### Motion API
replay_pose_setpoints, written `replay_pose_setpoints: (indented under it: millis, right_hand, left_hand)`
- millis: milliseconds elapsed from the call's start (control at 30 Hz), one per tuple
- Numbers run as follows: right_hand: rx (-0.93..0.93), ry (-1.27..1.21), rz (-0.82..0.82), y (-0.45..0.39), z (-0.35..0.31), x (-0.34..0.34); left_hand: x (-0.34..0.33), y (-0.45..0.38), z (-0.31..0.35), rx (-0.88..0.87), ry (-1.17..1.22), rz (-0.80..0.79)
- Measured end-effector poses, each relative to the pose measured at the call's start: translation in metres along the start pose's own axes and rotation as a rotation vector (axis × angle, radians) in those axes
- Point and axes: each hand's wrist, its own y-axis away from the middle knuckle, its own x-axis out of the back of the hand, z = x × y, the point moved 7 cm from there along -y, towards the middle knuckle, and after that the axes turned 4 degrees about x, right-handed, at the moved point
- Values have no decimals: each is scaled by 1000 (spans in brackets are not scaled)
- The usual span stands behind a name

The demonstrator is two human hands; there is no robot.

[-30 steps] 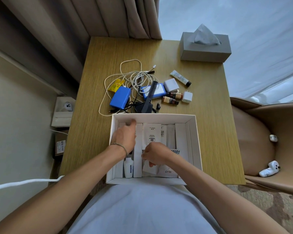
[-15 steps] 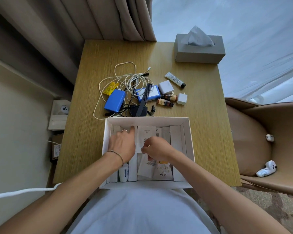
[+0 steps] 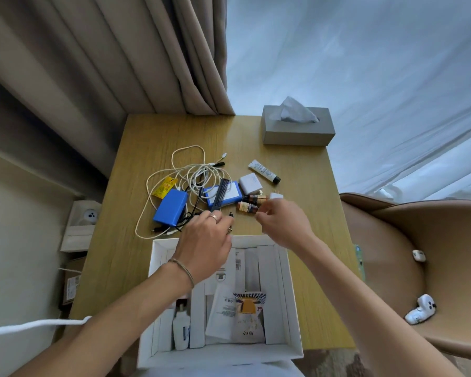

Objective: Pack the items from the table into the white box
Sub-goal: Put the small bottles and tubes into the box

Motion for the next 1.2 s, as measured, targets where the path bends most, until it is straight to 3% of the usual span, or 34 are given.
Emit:
replay_pose_setpoints:
  millis: [167,433,833,967,1200]
  right_hand:
    - [9,31,42,-53,23,2]
    - [226,429,-56,-116,29,-45]
    - [284,725,-176,-140,40,-76]
    - [254,600,-110,-139,44,-67]
    - [72,62,19,-114,68,-35]
  left_hand:
    - [-10,-37,-6,67,79,-58]
    - [-40,-62,-22,261,175,-289]
    - [-63,-65,-37,380,148,-371]
    - [-73,-73,-33,354,115,-391]
    - [-102,-97,-17,209,-21,-447]
